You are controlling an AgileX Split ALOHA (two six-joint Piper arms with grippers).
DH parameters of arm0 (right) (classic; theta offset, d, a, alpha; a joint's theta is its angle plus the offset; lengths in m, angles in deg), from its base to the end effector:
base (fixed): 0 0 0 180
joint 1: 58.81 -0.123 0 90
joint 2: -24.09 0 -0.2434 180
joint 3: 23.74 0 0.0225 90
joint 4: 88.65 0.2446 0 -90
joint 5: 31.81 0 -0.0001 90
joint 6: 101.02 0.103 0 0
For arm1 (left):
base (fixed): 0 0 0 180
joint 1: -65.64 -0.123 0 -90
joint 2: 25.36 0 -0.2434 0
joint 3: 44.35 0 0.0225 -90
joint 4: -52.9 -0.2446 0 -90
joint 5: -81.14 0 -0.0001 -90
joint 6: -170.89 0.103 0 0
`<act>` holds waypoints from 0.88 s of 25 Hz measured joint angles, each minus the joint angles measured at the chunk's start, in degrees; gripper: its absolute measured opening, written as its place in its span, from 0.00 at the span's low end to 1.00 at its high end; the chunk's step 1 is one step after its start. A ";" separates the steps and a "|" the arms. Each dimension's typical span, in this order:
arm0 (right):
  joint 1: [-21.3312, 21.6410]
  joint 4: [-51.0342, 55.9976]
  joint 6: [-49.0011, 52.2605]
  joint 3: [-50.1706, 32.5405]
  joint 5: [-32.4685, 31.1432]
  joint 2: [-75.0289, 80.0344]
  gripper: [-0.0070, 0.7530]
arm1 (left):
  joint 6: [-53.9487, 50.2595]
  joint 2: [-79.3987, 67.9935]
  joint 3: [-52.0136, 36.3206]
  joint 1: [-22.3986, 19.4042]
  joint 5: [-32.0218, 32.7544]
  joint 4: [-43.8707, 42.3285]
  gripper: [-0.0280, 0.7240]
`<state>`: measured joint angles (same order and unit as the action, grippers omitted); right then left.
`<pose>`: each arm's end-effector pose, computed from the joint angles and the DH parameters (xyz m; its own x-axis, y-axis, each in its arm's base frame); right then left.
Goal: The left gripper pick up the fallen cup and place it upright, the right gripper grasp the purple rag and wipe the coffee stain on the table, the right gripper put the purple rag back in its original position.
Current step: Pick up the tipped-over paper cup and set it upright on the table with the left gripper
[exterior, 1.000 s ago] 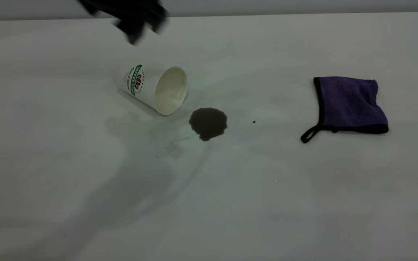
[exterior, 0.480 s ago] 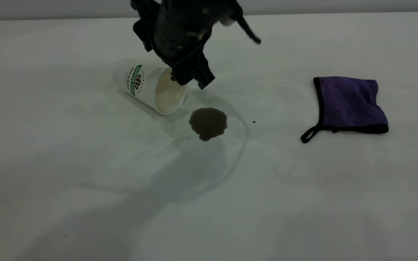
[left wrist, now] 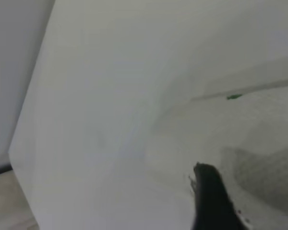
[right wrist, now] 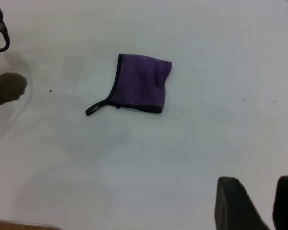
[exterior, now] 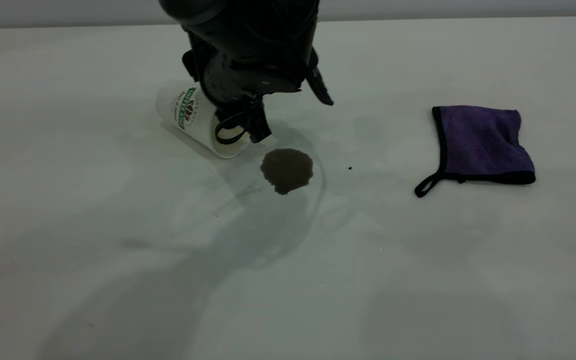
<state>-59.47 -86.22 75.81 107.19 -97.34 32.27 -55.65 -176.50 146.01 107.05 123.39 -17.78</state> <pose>0.0391 0.0044 0.2531 -0.5390 -0.0439 -0.8411 -0.0644 0.9979 -0.0109 0.3550 -0.2259 -0.0083 -0.5562 0.8110 -0.1813 0.5283 0.5135 0.6761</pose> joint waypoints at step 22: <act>0.00 0.00 0.00 0.00 0.00 0.00 0.32 | 45.12 9.66 31.32 -14.21 10.22 60.85 0.06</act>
<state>-59.47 -86.22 75.81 107.19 -97.34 32.27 -10.53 -166.84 177.33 92.84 133.61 43.07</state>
